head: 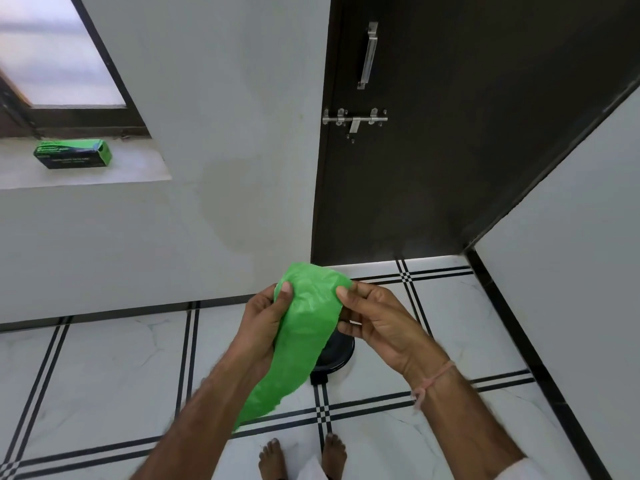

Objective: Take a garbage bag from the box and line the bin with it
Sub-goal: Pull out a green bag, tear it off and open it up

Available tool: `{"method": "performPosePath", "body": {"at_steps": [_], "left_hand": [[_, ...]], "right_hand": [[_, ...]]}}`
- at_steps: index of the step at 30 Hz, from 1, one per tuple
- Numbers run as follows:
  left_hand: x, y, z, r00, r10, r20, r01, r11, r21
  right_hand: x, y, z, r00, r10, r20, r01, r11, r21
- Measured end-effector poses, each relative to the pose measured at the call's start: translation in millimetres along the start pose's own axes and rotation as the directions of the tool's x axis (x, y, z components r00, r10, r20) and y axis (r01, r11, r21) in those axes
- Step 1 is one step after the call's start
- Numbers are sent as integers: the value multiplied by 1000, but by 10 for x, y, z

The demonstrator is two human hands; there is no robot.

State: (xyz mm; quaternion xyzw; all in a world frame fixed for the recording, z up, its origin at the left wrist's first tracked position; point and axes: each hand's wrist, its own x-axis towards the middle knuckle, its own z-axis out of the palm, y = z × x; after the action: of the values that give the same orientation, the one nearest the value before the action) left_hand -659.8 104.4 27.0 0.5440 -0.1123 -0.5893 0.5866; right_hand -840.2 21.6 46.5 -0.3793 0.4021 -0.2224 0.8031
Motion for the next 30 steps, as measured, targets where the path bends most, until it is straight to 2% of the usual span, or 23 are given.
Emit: {"method": "performPosePath", "body": {"at_steps": [2,3,5,6,7,8,10,13,21,26,30], "left_hand": [[-2,-31,17,999,12,-50,-10,999,37],[13,-73,22,990,74,-118,-57,988,144],[16,-109,27,903,352,-245,-212,864,457],[-12,-89,37,854,469,-225,-300,797,523],[-66,-40,75,855,498,-147,-370,783,500],[-123,12,131,894,446,-48,-389,824,412],[-190,95,210,953,282,108,-301,909,288],[-168,144,231,964,217,156,-251,936,248],[-51,110,-11,987,87,137,-95,994,54],[-4,124,-160,995,-2,103,9,998,-65],[24,152,-301,996,-40,85,41,999,-14]], "right_hand": [[11,26,82,998,-43,-44,42,999,-17],[16,35,114,994,-81,-70,77,995,-56],[19,39,181,974,-187,-129,169,975,-141],[23,50,204,960,-243,-141,215,959,-184],[26,65,229,942,-303,-147,265,936,-232],[24,71,261,923,-357,-142,308,908,-284],[19,108,310,898,-426,-111,351,845,-403],[15,149,369,885,-458,-85,365,794,-485],[60,168,288,947,-289,-143,261,947,-186],[57,105,204,965,-179,-190,178,984,-20],[119,68,118,946,-121,-300,134,991,23]]}}
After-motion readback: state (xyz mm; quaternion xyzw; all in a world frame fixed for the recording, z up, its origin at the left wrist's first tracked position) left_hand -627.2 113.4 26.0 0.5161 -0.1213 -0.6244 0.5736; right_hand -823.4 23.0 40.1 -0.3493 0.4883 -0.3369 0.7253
